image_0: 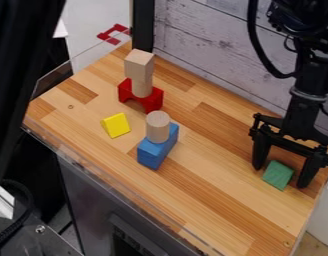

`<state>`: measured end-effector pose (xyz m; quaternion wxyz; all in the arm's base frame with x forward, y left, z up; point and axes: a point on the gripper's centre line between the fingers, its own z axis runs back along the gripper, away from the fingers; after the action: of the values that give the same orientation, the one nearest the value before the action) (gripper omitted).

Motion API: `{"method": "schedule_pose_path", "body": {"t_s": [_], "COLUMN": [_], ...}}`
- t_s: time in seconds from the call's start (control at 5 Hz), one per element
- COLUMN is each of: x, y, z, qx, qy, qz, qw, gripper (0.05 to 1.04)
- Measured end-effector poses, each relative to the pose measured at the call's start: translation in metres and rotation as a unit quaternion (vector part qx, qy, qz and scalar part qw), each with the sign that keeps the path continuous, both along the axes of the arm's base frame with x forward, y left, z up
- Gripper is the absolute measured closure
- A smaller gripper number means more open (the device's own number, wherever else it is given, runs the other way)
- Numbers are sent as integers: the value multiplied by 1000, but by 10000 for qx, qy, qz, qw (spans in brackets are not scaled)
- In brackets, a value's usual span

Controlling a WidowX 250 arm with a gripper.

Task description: Put the green triangle on top of the cylinder

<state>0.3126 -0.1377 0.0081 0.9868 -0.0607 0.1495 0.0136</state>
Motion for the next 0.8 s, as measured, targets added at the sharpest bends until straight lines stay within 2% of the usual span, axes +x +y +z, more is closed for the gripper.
{"method": "schedule_pose_path", "body": {"t_s": [0.4,0.6,0.8], "x": [-5,-15,-17], "y": [1,13,37], "z": [0,35,88], "qx": [-43,47,164], "qy": [-16,-305,-695], "qz": [66,9,49], "qw": [10000,9995,9974], "gripper": [533,533,533]}}
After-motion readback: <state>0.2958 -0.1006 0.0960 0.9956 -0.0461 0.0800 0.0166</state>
